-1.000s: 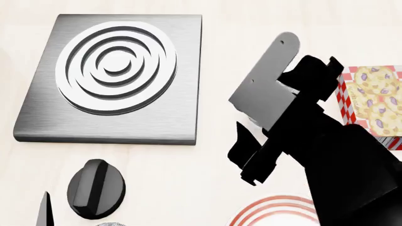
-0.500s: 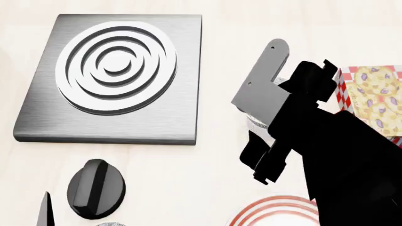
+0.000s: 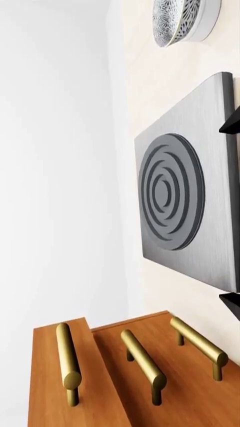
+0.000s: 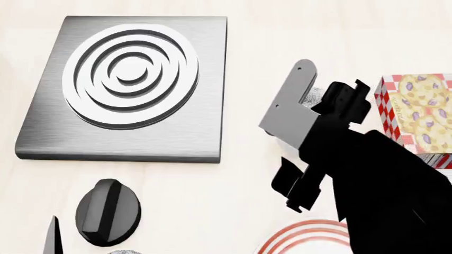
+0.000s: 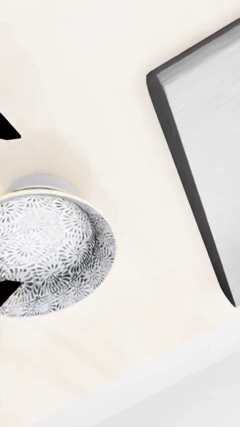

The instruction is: Pick the akita bowl on the ramekin and place it on the plate.

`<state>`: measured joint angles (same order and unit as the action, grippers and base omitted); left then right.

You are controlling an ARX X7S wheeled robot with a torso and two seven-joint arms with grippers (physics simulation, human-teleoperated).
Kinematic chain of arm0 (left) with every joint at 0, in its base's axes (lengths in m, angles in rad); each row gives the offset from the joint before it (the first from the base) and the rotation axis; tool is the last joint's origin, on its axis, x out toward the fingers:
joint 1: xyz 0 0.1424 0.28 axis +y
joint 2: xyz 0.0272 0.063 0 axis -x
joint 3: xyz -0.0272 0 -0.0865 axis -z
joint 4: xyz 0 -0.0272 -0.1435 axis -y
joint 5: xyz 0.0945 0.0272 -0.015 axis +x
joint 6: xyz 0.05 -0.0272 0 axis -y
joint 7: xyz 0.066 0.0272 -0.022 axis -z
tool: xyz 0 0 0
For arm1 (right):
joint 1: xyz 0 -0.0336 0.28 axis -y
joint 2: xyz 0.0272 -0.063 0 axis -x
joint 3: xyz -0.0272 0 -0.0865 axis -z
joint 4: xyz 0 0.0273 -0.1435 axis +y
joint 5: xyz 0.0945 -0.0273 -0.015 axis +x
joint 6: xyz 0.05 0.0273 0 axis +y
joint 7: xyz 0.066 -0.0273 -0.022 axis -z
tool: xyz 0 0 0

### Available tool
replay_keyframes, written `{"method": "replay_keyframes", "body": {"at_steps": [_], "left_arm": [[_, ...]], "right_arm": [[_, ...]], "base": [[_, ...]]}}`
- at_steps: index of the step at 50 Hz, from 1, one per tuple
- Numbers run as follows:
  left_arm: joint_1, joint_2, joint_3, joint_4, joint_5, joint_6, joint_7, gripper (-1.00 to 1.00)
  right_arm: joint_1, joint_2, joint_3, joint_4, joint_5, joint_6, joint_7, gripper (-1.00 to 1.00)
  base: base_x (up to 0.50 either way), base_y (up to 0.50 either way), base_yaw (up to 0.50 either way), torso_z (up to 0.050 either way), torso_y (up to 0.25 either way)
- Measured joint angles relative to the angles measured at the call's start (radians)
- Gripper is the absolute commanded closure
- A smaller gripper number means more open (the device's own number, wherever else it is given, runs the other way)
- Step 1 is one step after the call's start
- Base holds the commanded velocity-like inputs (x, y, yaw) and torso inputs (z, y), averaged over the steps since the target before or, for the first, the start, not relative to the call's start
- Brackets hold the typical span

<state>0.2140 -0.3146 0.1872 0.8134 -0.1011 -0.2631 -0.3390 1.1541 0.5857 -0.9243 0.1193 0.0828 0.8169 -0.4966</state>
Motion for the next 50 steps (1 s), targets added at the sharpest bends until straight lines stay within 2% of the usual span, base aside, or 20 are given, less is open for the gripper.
{"method": "replay_keyframes", "body": {"at_steps": [50], "left_arm": [[-0.008,-0.021,0.019,-0.011,-0.011,0.005,-0.024,-1.00]], "right_arm": [[-0.032,-0.102,0.018,0.268,0.002,-0.182,0.065,-1.00]], "base": [[0.00,0.00,0.00,0.000,0.000]]}}
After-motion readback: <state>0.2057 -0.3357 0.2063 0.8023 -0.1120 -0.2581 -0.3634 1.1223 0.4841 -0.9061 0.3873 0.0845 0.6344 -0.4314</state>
